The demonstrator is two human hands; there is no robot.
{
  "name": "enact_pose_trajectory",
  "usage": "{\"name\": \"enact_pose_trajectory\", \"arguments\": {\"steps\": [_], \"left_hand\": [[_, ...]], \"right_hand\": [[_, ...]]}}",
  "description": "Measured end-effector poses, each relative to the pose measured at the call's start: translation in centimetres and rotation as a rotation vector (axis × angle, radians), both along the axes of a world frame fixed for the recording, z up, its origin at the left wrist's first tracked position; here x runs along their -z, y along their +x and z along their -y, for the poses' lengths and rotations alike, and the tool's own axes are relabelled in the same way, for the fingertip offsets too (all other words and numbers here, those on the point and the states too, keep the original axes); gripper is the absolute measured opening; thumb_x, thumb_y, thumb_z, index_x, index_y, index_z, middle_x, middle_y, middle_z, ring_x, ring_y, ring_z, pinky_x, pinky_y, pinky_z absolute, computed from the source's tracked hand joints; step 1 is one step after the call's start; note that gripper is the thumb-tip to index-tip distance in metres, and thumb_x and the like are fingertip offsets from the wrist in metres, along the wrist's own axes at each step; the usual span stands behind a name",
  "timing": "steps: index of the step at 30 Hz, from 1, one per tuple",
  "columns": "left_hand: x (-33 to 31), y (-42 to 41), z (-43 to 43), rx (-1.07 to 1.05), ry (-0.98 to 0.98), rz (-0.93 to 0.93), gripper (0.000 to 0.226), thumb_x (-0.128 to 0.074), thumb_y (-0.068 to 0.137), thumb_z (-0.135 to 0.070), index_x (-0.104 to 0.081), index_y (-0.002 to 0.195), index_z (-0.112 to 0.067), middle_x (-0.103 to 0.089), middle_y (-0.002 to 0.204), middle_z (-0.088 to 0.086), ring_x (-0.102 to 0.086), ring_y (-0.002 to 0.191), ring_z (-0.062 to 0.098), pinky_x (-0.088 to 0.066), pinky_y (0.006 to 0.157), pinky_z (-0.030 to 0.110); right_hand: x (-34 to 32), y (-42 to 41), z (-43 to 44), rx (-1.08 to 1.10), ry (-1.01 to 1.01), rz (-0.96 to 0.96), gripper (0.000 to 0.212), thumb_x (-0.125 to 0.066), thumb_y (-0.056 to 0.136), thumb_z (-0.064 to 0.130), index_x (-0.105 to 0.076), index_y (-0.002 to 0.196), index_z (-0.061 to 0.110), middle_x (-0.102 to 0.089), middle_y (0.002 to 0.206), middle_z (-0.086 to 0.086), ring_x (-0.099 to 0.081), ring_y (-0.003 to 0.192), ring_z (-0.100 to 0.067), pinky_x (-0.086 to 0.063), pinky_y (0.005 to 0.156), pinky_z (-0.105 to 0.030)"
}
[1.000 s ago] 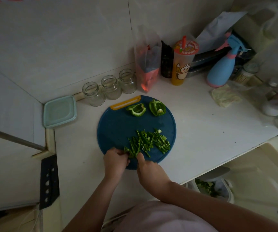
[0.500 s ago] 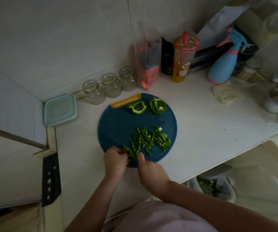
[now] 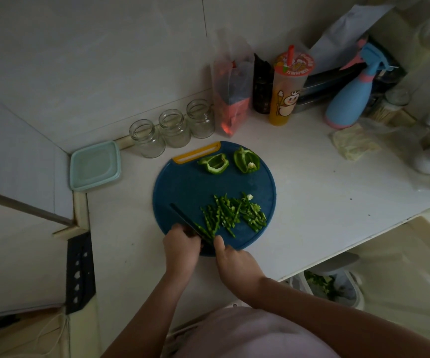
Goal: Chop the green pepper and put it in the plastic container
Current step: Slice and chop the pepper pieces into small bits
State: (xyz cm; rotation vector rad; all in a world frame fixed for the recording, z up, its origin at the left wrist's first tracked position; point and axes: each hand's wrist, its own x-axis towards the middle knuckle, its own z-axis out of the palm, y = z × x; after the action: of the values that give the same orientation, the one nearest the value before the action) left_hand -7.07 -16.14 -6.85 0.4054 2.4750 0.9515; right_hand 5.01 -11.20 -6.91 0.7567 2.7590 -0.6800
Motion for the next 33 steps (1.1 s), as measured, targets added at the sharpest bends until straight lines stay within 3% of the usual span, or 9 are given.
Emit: {"name": "enact_pose_trajectory", "arguments": {"steps": [4,11,17,21,28,33], "left_hand": [[-0.5,0.0,-0.2,0.043,-0.001,-0.046,0.007,-0.063,0.077,-0.006,-0.066,0.071,-0.005,-0.069,0.068,0.006,-0.065,0.066,0.025,-0.053,0.061,0.035],[-0.2,-0.5,-0.1,0.063,-0.022,-0.016,0.005,-0.061,0.078,-0.007,-0.066,0.075,-0.006,-0.068,0.071,0.008,-0.065,0.066,0.025,-0.056,0.062,0.04],[-0.2,-0.6,-0.1,0.06,-0.03,-0.022,0.005,-0.063,0.079,-0.01,-0.065,0.077,-0.005,-0.064,0.069,0.003,-0.065,0.069,0.023,-0.053,0.061,0.035],[0.1,-0.6,-0.2,0.073,-0.017,-0.024,0.01,-0.064,0.081,-0.015,-0.065,0.088,-0.008,-0.07,0.082,0.006,-0.066,0.077,0.023,-0.055,0.069,0.039],[0.4,-0.8,-0.4,0.073,-0.003,-0.015,0.002,-0.064,0.082,-0.012,-0.065,0.083,-0.011,-0.071,0.079,0.004,-0.067,0.072,0.019,-0.055,0.068,0.036],[0.7,-0.8,-0.4,0.062,0.036,-0.01,0.006,-0.066,0.081,-0.01,-0.066,0.087,-0.007,-0.07,0.077,0.007,-0.066,0.067,0.019,-0.055,0.066,0.034]], "right_hand": [[0.0,-0.1,-0.1,-0.014,-0.013,0.009,0.046,-0.033,0.094,0.004,-0.023,0.139,0.004,-0.057,0.1,-0.018,-0.059,0.082,-0.037,-0.033,0.061,-0.036],[0.0,-0.6,-0.2,-0.022,-0.033,0.016,0.048,-0.034,0.093,0.003,-0.022,0.139,0.005,-0.058,0.1,-0.017,-0.06,0.083,-0.035,-0.034,0.062,-0.035],[0.0,-0.9,-0.2,-0.011,-0.052,0.02,0.044,-0.034,0.093,0.004,-0.024,0.136,0.006,-0.059,0.098,-0.016,-0.057,0.077,-0.033,-0.036,0.061,-0.035],[0.0,-1.3,-0.5,0.019,-0.078,0.032,0.045,-0.035,0.092,0.002,-0.024,0.135,0.006,-0.058,0.091,-0.014,-0.061,0.081,-0.034,-0.037,0.06,-0.034],[-0.4,-2.3,-1.3,0.106,-0.24,0.021,0.037,-0.038,0.09,0.0,-0.03,0.126,0.007,-0.062,0.093,-0.018,-0.061,0.082,-0.035,-0.04,0.06,-0.034],[0.0,-2.8,-2.2,0.158,-0.386,-0.03,0.022,-0.04,0.091,0.001,-0.036,0.112,0.008,-0.057,0.081,-0.016,-0.06,0.073,-0.033,-0.045,0.059,-0.04]]}}
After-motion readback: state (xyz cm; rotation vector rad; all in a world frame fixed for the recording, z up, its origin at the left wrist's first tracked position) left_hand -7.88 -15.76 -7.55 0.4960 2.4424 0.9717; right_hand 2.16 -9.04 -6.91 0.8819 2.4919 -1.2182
